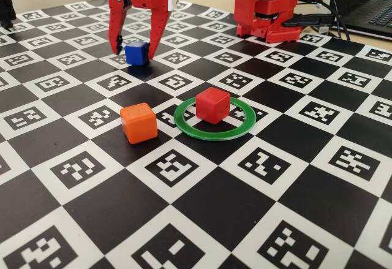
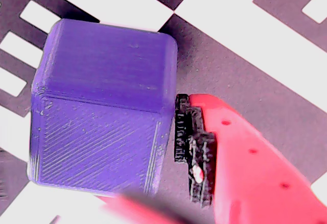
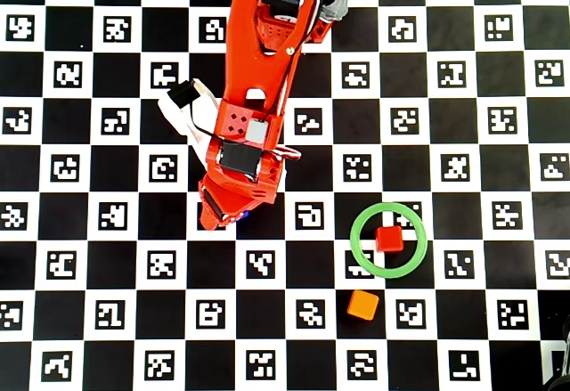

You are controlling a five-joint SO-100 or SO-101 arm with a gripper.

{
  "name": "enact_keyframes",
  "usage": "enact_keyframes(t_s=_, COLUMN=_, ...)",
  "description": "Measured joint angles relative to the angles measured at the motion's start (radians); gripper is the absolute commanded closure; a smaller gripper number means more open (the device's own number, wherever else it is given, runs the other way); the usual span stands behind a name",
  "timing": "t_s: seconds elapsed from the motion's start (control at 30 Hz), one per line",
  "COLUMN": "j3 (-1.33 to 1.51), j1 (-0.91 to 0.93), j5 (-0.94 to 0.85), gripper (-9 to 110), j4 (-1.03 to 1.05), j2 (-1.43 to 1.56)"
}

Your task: Grab the red cube then put it in the green circle then put the blue cube on top and finally the orange cube on top

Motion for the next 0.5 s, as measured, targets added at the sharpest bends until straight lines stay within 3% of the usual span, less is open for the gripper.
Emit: enact_keyframes(t_s=0.5, j3=0.0, j1=0.0, j5=-0.058, gripper=91, j4=0.017, j2=0.0)
